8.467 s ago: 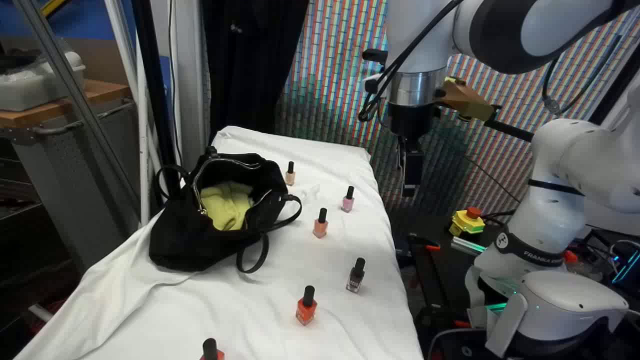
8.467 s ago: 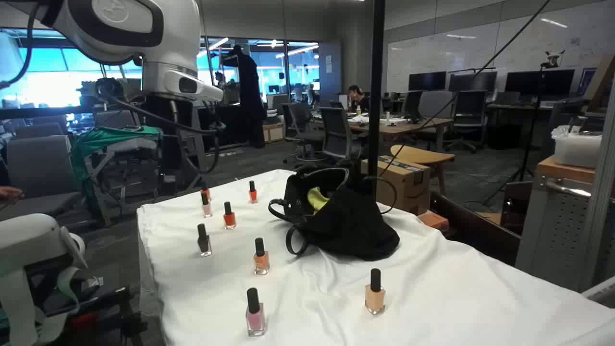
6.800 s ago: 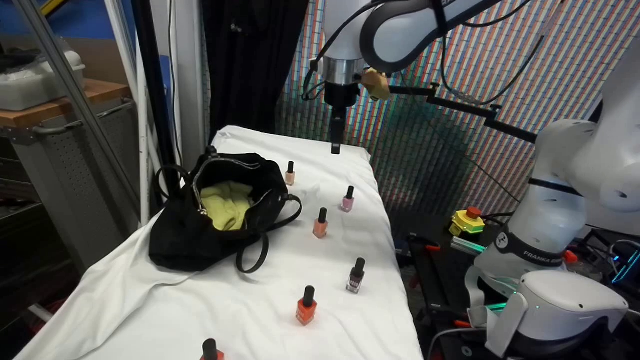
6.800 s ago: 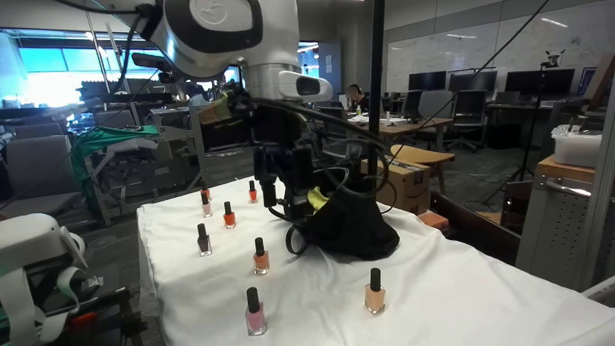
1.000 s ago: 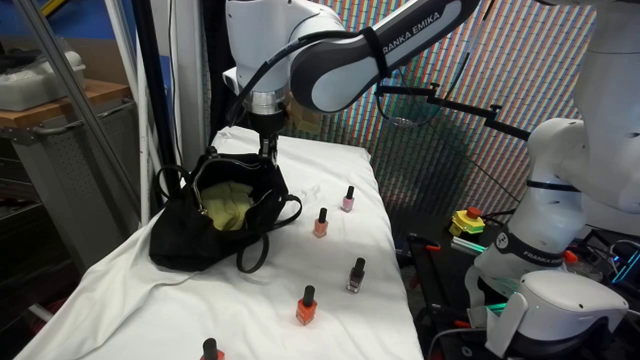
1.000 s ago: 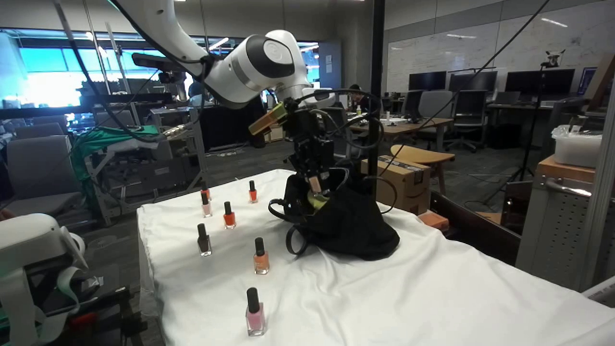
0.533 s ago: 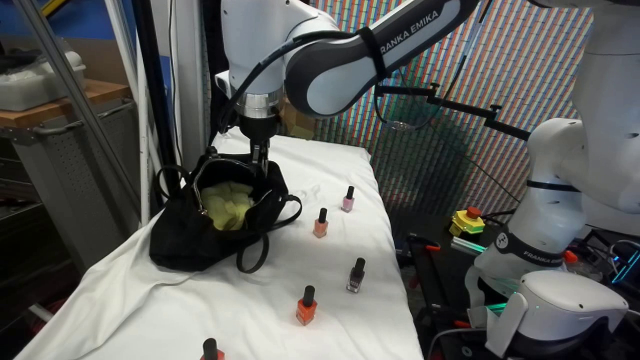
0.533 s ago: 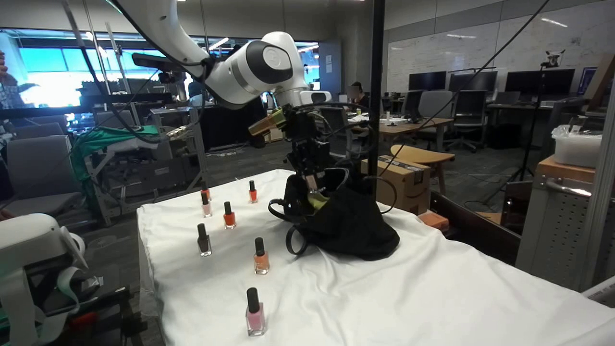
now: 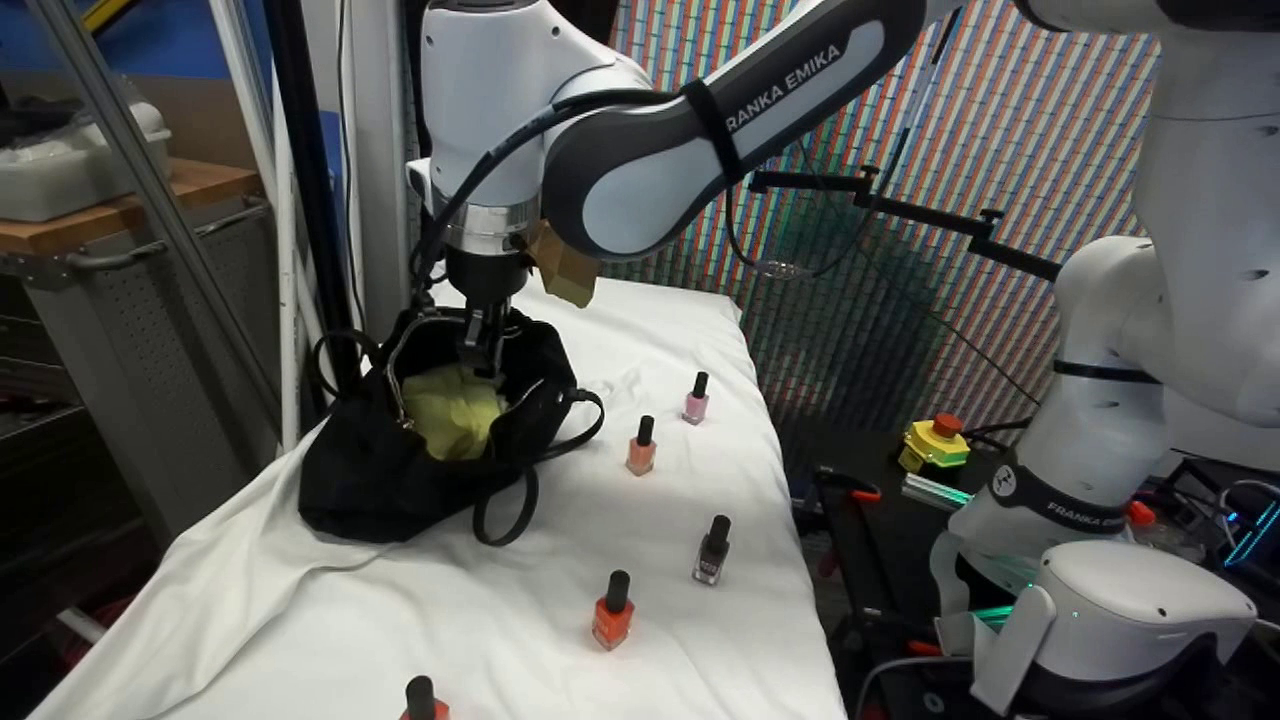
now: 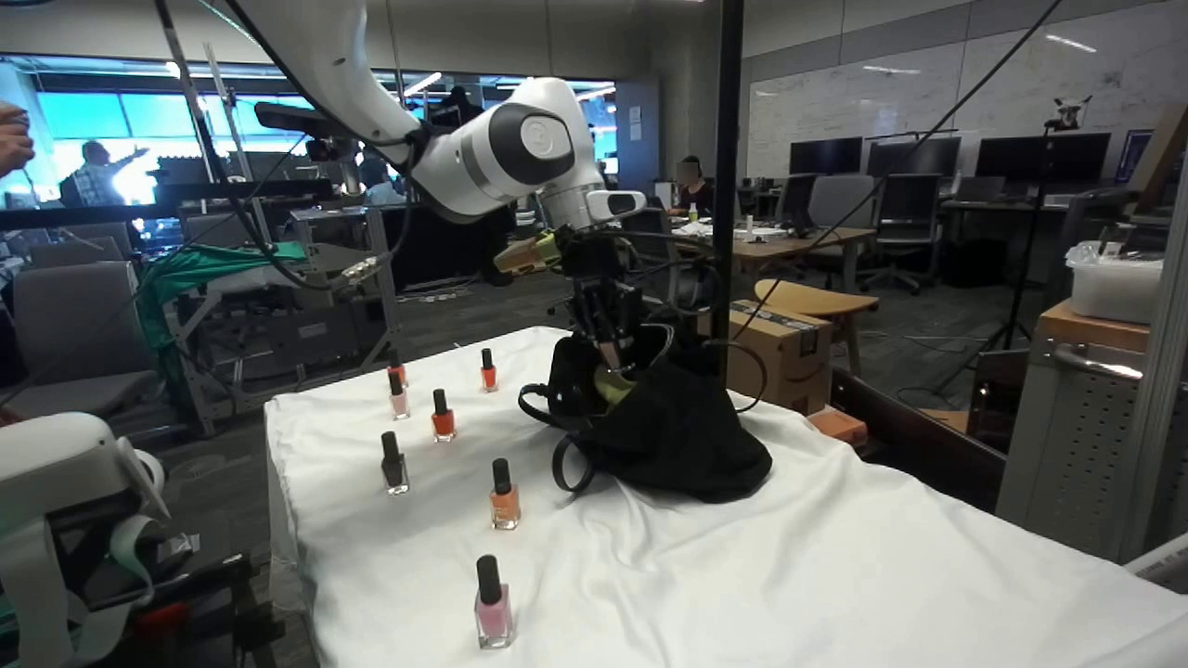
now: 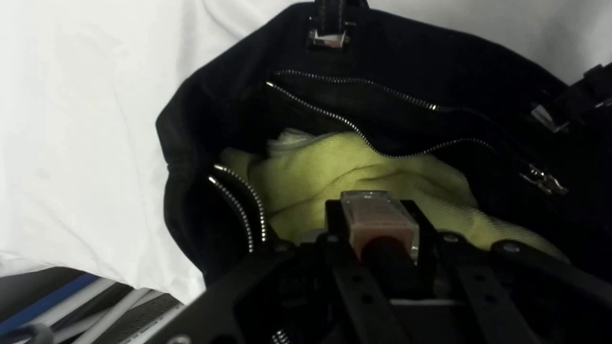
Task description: Pick up the nail polish and put them in the bag
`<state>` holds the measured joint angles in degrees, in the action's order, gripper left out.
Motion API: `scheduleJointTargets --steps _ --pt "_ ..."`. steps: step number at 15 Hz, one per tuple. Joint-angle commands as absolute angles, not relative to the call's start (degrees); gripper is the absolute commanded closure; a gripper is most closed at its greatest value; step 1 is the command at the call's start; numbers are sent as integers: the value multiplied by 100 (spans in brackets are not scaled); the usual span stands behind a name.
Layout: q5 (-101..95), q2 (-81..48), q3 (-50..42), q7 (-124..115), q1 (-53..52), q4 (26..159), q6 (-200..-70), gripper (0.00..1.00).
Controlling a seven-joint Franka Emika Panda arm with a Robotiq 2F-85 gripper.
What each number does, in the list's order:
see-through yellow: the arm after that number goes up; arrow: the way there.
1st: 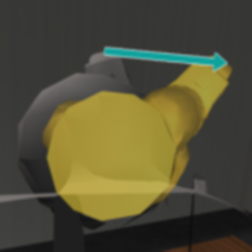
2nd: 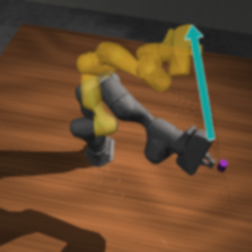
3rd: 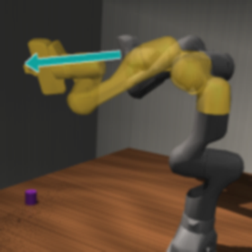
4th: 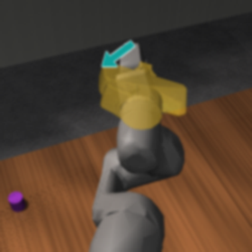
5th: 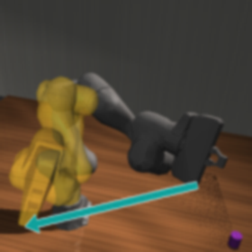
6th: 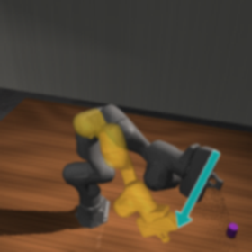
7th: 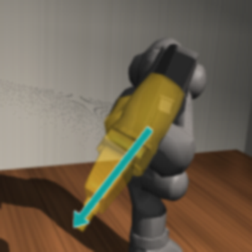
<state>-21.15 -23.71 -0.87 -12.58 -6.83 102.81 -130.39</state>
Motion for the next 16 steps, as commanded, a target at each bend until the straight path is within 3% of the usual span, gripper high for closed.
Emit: scheduleJointTargets --steps 1,2,7,16 --pt "-2048 -2641 -207 -1506 -720 9919 -13334 51" --pt "-2073 -2675 -242 -1564 -735 9903 -13402 33" --pt "-2107 -2629 -316 -1799 -817 9951 -13451 2" --pt "-1427 -1651 29 -648 -543 10761 -12420 0"
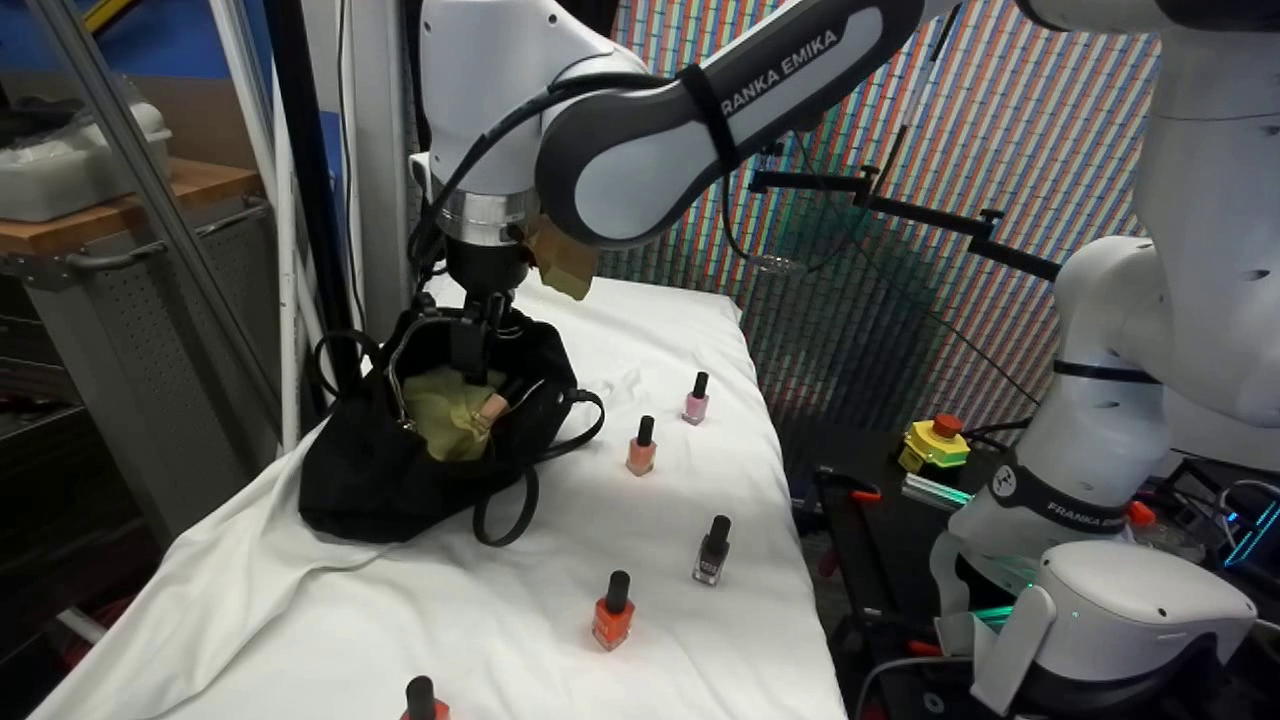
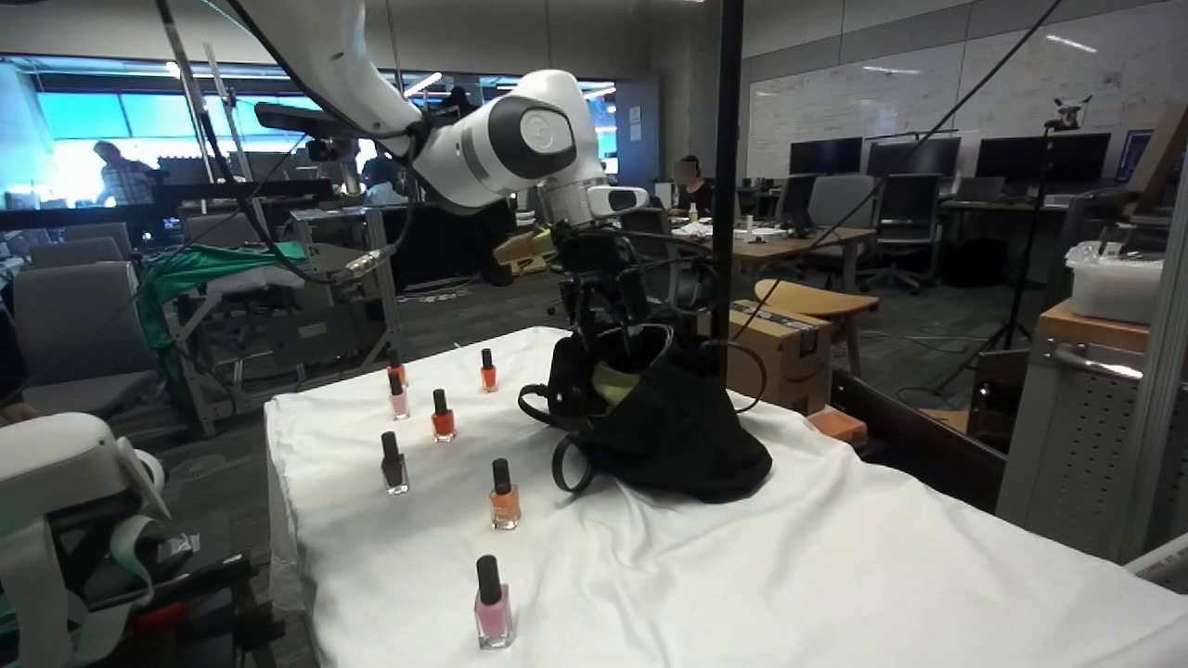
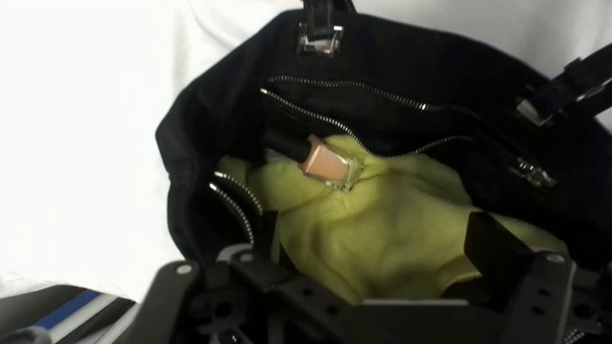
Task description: Pick up the nail polish and put them in the bag
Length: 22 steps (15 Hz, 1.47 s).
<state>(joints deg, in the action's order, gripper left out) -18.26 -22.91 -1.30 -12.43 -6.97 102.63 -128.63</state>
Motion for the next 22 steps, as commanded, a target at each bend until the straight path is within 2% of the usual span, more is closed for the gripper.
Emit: scheduleJointTargets --steps 1,6,12,22 --pt "-1291 -1489 59 -474 -505 10881 -12228 0" --pt "-904 -562 14 -328 -375 11694 -11569 0" --pt "-571 257 -122 -569 -80 12728 -11584 0" --pt "-694 436 -564 -667 517 13840 -12215 0"
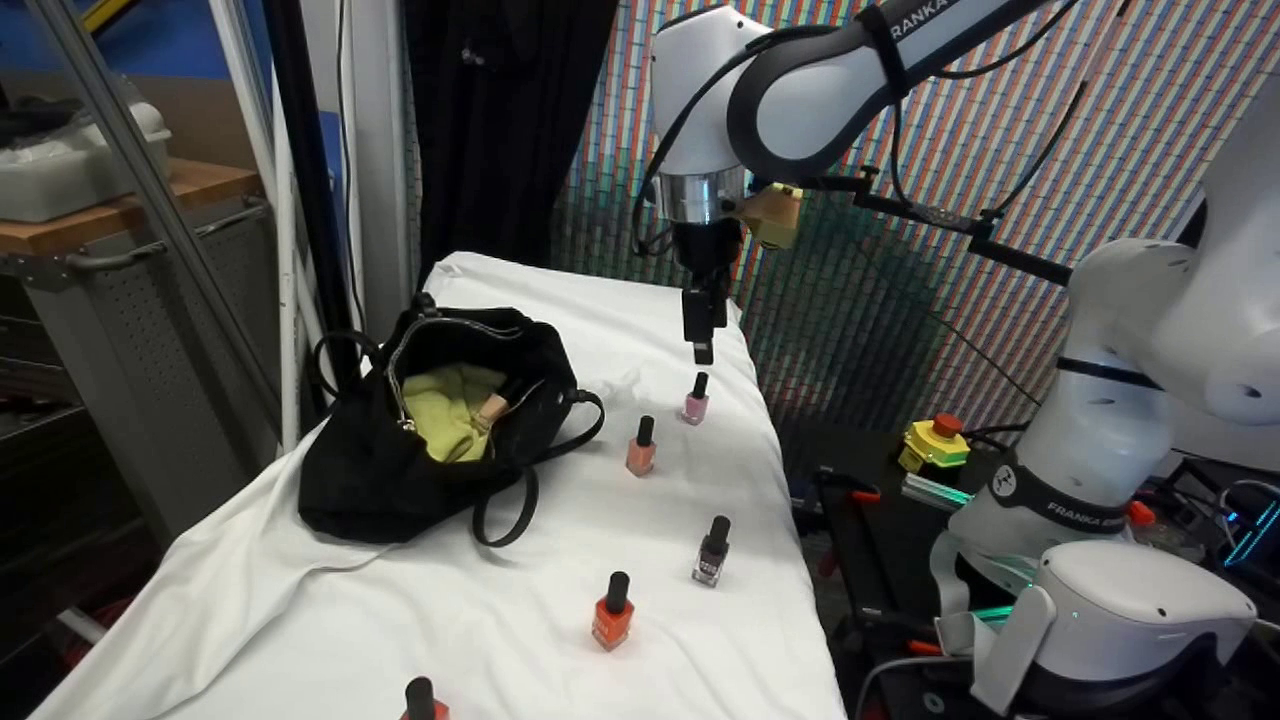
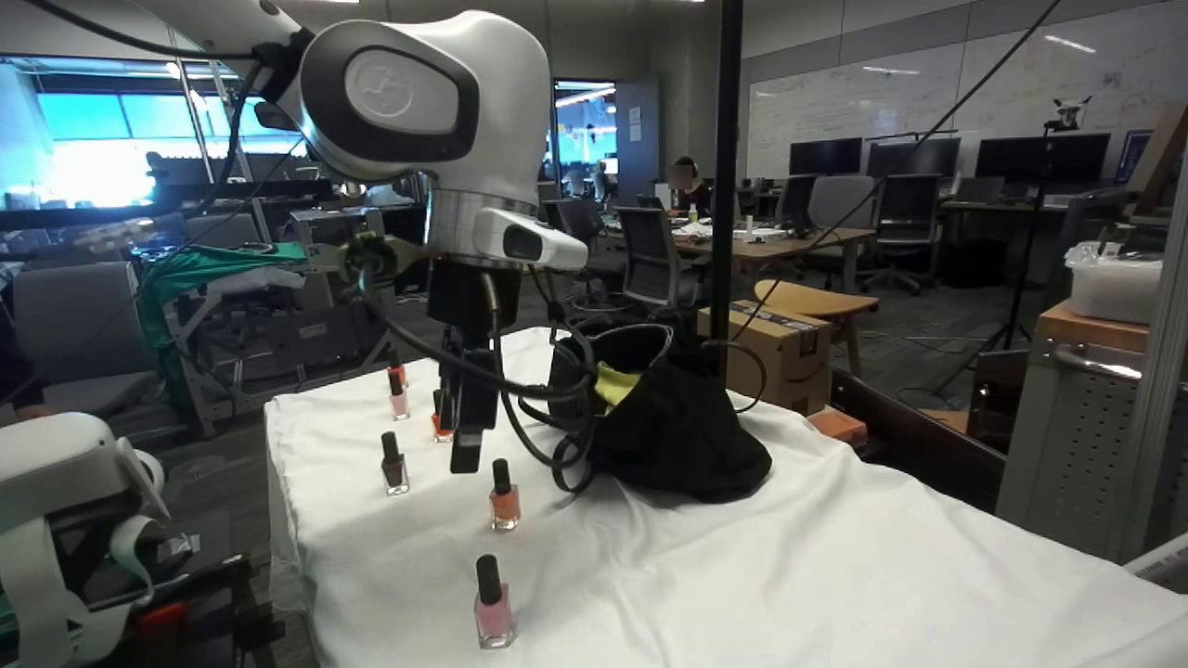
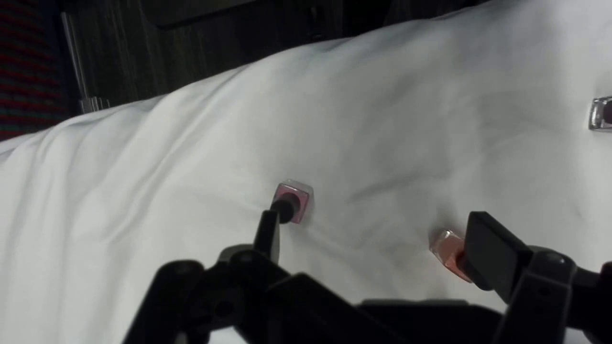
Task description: Pick up the nail polish and put them in the bag
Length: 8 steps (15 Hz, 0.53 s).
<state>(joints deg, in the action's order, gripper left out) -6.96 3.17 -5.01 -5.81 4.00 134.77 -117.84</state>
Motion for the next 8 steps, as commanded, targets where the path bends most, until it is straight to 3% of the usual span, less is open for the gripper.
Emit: scheduleJointTargets --steps 1,8 --pt "-661 410 -602 -640 562 13959 -12431 0" --pt "-619 142 -768 -785 779 14545 -13709 0"
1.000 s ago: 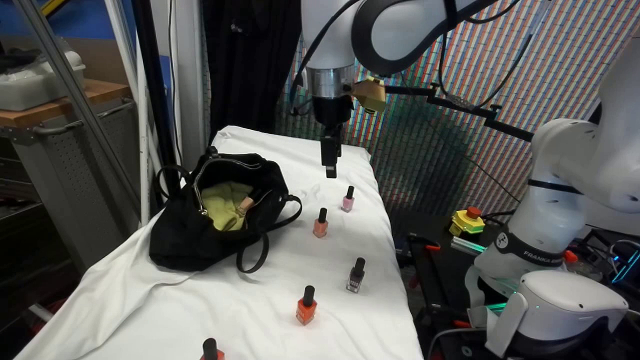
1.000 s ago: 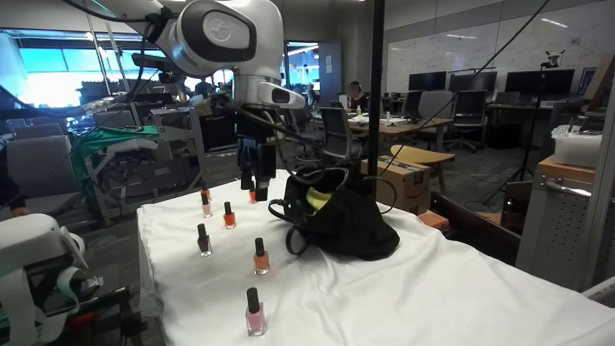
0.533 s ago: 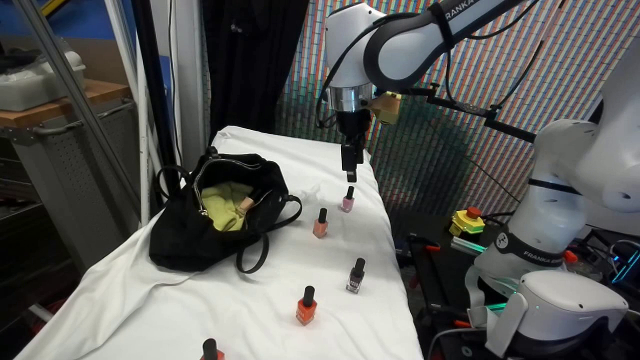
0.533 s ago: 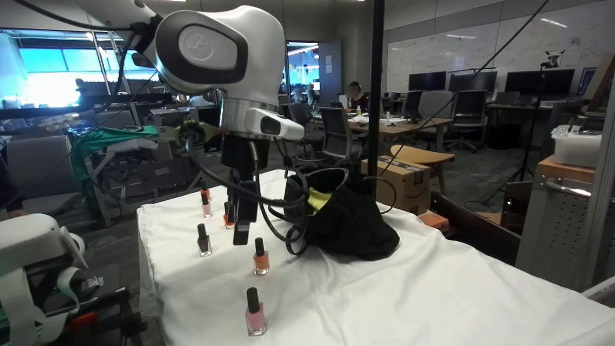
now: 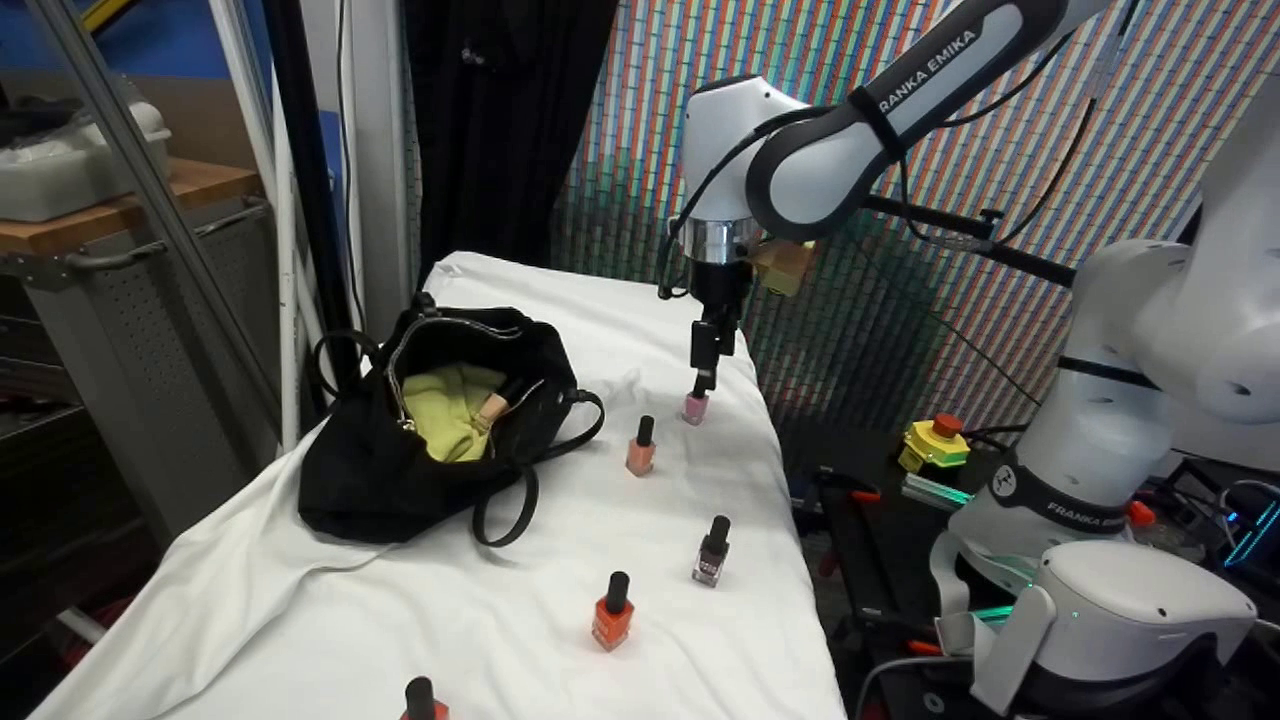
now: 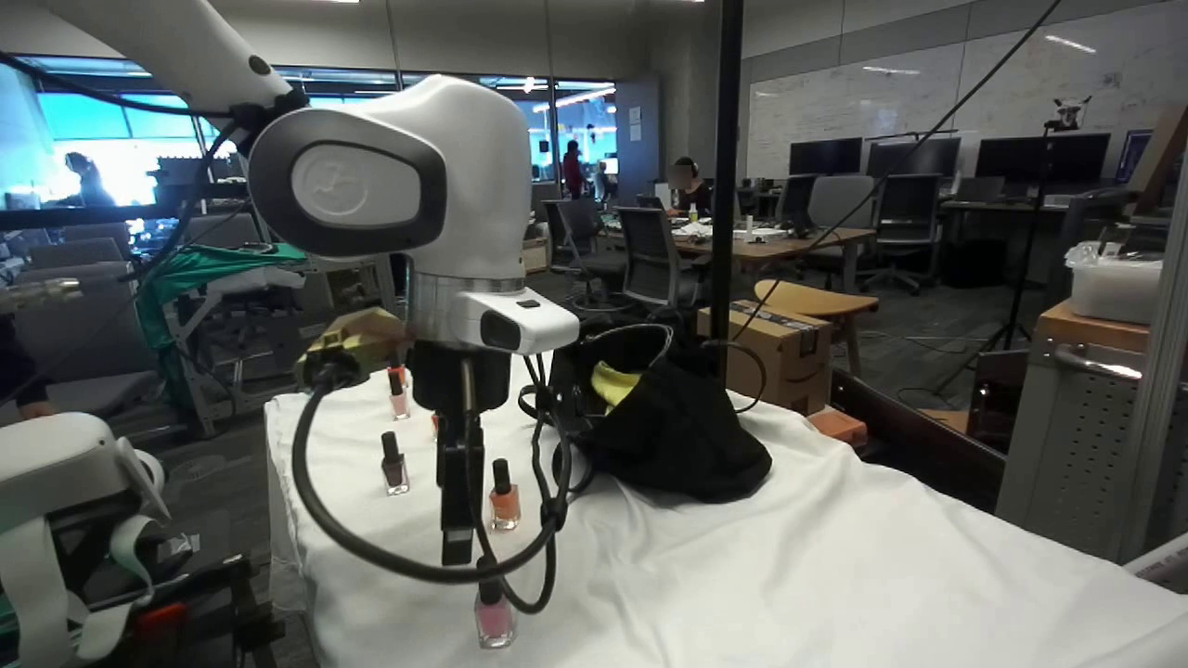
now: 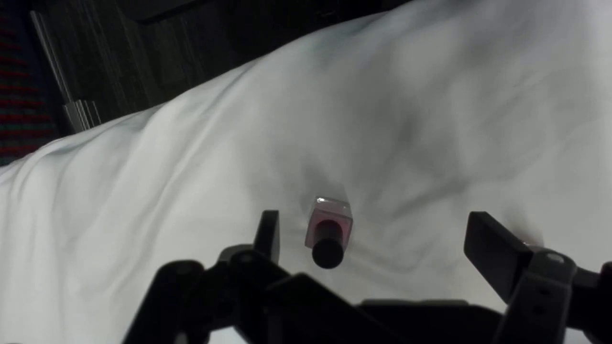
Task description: Pick up the nail polish and put them in the bag
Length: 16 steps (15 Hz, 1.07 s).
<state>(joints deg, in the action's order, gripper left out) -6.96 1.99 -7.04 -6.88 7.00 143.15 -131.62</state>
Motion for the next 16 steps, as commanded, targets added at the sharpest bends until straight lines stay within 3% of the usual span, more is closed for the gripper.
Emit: scheduleJointTargets --steps 1,10,16 --pt "-618 62 -788 -863 802 14602 -13929 0" --pt "-174 -671 -850 -765 862 14746 -15415 0" --pt "17 -1031 -903 -793 881 14698 -15716 0"
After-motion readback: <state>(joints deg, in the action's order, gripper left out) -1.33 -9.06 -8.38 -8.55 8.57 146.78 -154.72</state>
